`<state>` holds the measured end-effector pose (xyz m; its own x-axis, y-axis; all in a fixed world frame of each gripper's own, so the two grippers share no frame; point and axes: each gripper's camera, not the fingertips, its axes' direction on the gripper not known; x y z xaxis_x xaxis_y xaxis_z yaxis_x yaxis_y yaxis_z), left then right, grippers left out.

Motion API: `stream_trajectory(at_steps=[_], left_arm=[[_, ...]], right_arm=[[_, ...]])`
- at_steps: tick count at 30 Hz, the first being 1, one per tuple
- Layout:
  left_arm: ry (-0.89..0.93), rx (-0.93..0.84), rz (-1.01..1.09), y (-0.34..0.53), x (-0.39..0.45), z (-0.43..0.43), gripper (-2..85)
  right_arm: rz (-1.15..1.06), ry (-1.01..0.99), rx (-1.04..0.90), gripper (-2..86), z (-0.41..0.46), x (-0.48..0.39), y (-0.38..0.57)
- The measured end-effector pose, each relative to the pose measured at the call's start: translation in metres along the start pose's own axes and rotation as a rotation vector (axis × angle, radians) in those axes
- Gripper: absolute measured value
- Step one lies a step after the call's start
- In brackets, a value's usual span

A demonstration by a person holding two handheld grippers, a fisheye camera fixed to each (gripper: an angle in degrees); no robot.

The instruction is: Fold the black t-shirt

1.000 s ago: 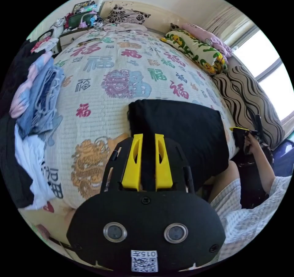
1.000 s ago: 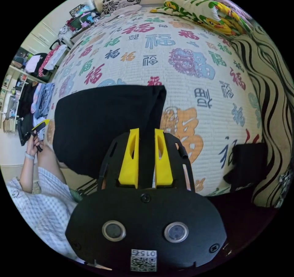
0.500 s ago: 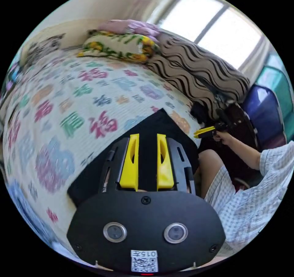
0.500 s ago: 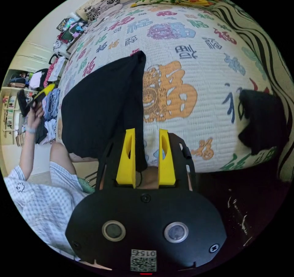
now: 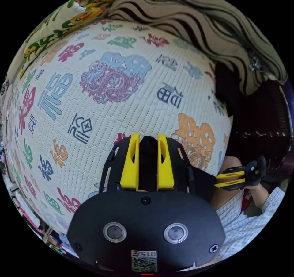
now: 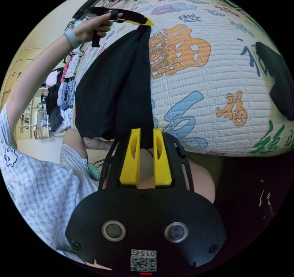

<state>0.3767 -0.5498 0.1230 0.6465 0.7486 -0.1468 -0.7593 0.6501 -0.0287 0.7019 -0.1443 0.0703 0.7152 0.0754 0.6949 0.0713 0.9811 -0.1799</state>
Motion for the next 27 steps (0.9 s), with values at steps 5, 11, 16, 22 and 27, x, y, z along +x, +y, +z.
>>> stream_trajectory(at_steps=[5,11,16,22,27], left_arm=[[0.006,-0.018,0.033,-0.019,0.007,-0.005,2.1],[0.09,0.17,-0.11,-0.028,-0.028,-0.063,0.8],[0.119,0.248,-0.069,-0.012,-0.044,-0.096,0.7],[0.223,0.386,-0.029,0.094,-0.09,-0.153,0.8],[0.257,0.505,-0.121,0.269,-0.148,-0.208,0.8]], right_arm=[[-0.029,-0.006,0.041,-0.2,-0.003,0.002,0.006],[-0.045,0.126,0.183,-0.9,-0.046,-0.007,0.0],[-0.043,0.157,0.213,-0.9,-0.06,-0.019,-0.007],[-0.222,0.095,0.217,-0.8,-0.048,-0.1,0.01],[-0.495,-0.027,0.151,-0.8,-0.007,-0.213,0.015]])
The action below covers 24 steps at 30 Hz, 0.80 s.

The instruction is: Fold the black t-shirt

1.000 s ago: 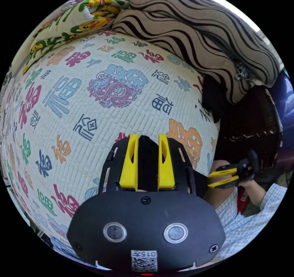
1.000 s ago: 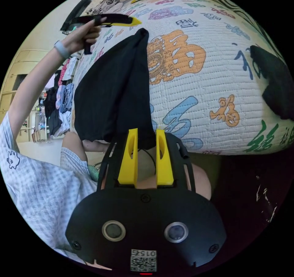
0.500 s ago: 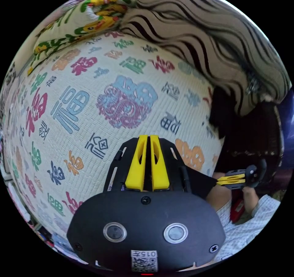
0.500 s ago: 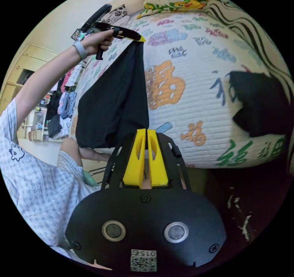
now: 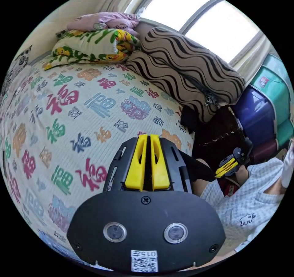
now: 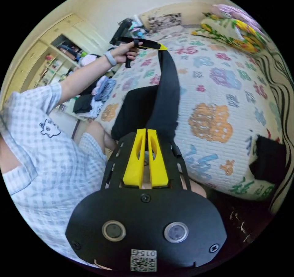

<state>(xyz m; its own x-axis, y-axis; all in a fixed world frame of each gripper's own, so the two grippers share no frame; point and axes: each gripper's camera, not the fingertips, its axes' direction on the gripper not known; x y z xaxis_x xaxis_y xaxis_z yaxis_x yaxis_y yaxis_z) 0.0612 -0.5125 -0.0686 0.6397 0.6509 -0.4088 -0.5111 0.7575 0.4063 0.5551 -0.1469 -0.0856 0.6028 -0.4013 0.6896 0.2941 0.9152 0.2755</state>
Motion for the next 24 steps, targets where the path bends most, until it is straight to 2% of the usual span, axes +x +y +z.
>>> stream_trajectory(at_steps=[6,9,12,19,24], left_arm=[[-0.03,0.065,-0.236,0.161,-0.076,-0.096,0.7],[-0.06,0.037,-0.353,0.232,-0.114,-0.111,0.7],[0.01,0.117,-0.49,0.287,-0.148,-0.122,0.6],[-0.004,0.168,-0.488,0.331,-0.163,-0.154,0.7],[-0.122,0.142,-0.505,0.356,-0.158,-0.164,1.5]], right_arm=[[-0.148,-0.211,-0.199,-0.8,0.121,-0.078,-0.045],[-0.181,-0.179,-0.31,-0.8,0.183,-0.108,-0.06],[-0.189,-0.128,-0.378,-0.8,0.229,-0.13,-0.07],[-0.198,-0.047,-0.397,-0.6,0.273,-0.168,-0.09],[-0.187,0.083,-0.514,1.2,0.328,-0.175,-0.095]])
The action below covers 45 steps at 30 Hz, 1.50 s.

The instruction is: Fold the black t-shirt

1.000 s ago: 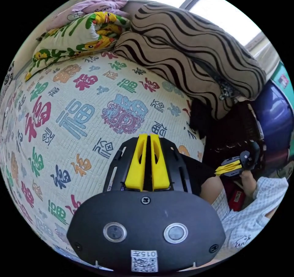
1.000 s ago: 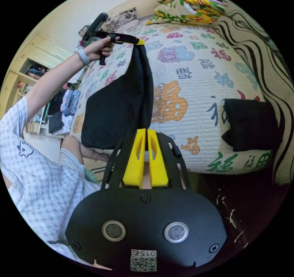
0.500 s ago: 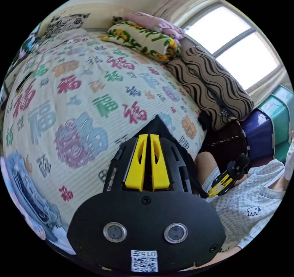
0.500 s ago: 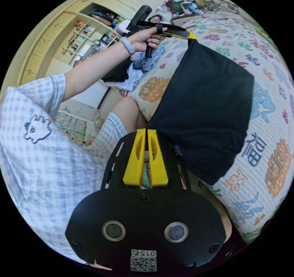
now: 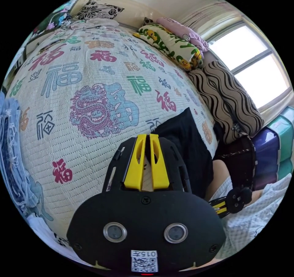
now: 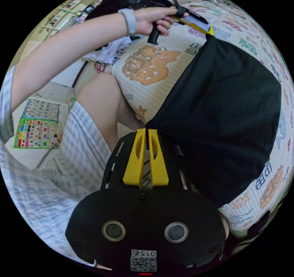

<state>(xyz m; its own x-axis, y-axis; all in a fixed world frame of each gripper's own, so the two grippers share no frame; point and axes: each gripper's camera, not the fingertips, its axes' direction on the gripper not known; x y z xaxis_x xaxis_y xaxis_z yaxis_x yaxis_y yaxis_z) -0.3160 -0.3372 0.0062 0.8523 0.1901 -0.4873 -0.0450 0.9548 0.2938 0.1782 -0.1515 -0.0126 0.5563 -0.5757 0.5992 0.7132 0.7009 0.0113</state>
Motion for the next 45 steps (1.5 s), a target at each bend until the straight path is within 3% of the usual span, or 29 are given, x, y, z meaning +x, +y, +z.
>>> stream_trajectory(at_steps=[5,9,15,20,25,30,41,45], left_arm=[[-0.089,0.054,0.016,0.047,0.014,-0.053,4.9],[-0.009,0.004,-0.048,0.119,0.037,-0.085,7.8],[0.091,-0.226,-0.125,0.2,0.074,-0.049,8.8],[0.002,-0.334,-0.085,0.213,0.095,-0.023,6.7],[-0.036,-0.305,-0.028,0.222,0.109,-0.048,1.2],[-0.024,-0.263,-0.058,0.237,0.114,-0.076,0.3],[-0.013,-0.319,-0.155,0.253,0.134,-0.06,1.6],[-0.044,-0.239,-0.097,0.252,0.172,-0.089,3.8]], right_arm=[[-0.047,-0.043,0.032,7.7,-0.023,-0.009,0.007],[-0.063,-0.002,0.057,9.8,-0.049,-0.007,0.02],[0.334,0.215,0.131,9.5,-0.07,0.073,0.061],[0.525,0.059,0.114,9.4,-0.054,0.126,0.085],[0.472,-0.197,0.176,3.6,-0.047,0.131,0.081],[0.44,-0.017,0.115,-0.4,-0.054,0.11,0.092],[0.513,-0.045,0.149,1.3,-0.059,0.114,0.114],[0.387,-0.026,0.178,6.3,-0.063,0.104,0.104]])
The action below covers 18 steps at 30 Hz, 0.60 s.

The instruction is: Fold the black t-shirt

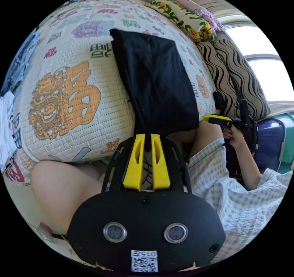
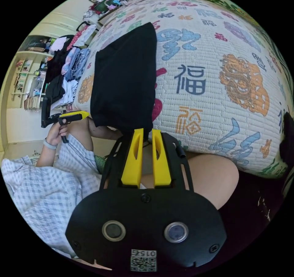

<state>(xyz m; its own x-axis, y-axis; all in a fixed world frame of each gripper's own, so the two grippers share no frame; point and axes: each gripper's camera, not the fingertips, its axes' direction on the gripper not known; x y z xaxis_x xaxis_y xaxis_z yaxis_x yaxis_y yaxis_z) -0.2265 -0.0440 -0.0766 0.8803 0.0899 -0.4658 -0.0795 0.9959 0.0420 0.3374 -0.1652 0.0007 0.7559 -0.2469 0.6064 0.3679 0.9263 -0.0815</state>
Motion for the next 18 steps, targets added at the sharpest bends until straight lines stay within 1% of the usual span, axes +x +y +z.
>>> stream_trajectory(at_steps=[2,4,7,9,12,14,18], left_arm=[[0.011,0.021,0.05,-0.003,0.023,-0.006,4.5],[0.038,0.024,0.111,-0.009,0.047,-0.003,4.7],[-0.002,-0.04,0.228,-0.023,0.091,0.023,4.9],[-0.081,-0.089,0.286,-0.032,0.116,0.053,4.9],[-0.162,-0.158,0.323,-0.037,0.135,0.081,4.4],[-0.196,-0.159,0.333,-0.035,0.143,0.085,3.7],[-0.2,-0.181,0.305,-0.032,0.146,0.093,2.3]], right_arm=[[-0.071,0.04,-0.086,6.4,0.009,-0.01,-0.005],[-0.094,0.088,-0.096,6.6,0.014,-0.015,-0.007],[-0.03,0.011,-0.055,6.3,0.01,-0.007,-0.012],[-0.019,-0.036,-0.05,5.1,0.01,-0.002,-0.013],[-0.047,0.001,-0.028,1.8,0.001,-0.008,-0.007],[-0.061,0.041,-0.008,1.0,-0.006,-0.015,0.0],[-0.071,0.088,0.049,0.5,-0.016,-0.026,0.009]])
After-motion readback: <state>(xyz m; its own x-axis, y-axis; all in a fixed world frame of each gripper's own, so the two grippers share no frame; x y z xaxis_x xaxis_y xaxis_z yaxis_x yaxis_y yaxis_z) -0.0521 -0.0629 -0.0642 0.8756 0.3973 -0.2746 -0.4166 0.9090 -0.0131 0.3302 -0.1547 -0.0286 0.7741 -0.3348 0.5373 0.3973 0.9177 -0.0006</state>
